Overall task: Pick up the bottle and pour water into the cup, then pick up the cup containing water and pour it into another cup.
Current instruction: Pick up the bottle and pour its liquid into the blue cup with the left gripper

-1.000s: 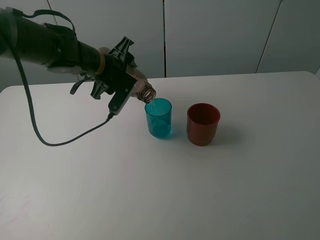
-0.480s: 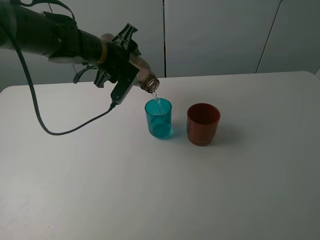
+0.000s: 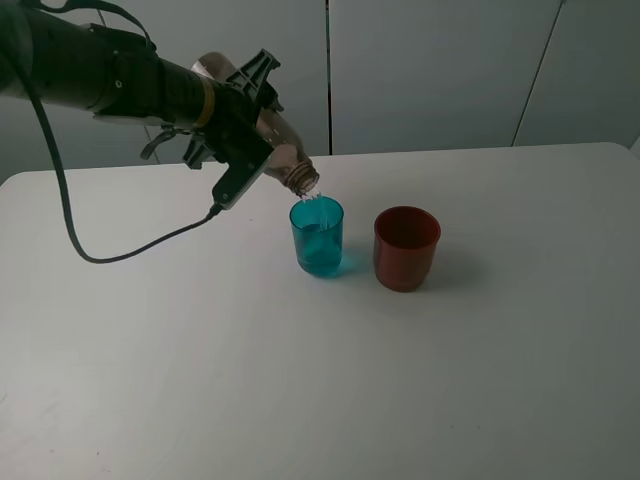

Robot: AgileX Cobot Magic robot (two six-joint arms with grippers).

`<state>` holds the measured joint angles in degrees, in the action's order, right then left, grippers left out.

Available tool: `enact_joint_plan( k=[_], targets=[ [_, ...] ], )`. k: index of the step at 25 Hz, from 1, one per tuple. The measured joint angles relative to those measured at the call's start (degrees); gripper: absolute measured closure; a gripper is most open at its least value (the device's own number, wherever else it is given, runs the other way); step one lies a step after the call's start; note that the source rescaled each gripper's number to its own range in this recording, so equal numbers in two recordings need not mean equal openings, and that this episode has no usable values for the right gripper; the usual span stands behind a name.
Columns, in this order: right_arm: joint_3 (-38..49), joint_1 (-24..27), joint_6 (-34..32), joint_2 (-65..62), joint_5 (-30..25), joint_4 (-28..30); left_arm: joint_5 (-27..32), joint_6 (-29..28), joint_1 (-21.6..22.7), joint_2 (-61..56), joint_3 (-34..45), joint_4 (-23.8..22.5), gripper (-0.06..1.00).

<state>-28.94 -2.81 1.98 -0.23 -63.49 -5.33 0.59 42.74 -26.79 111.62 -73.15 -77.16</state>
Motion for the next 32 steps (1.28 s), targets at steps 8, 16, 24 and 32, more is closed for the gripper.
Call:
enact_joint_plan(
  k=[8, 16, 24, 32],
  targets=[
    [0.00, 0.00, 0.00, 0.00, 0.00, 0.00, -0.11, -0.26, 0.00, 0.00, 0.00, -0.46, 0.94],
    [0.00, 0.00, 0.00, 0.00, 0.00, 0.00, -0.11, -0.48, 0.00, 0.00, 0.00, -0.22, 0.94],
    [0.00, 0.00, 0.00, 0.00, 0.00, 0.00, -3.08, -0.56, 0.00, 0.00, 0.00, -0.12, 0.94],
    [0.00, 0.00, 0.00, 0.00, 0.00, 0.00, -3.55, -2.55, 0.00, 0.00, 0.00, 2.79, 0.94]
  ],
)
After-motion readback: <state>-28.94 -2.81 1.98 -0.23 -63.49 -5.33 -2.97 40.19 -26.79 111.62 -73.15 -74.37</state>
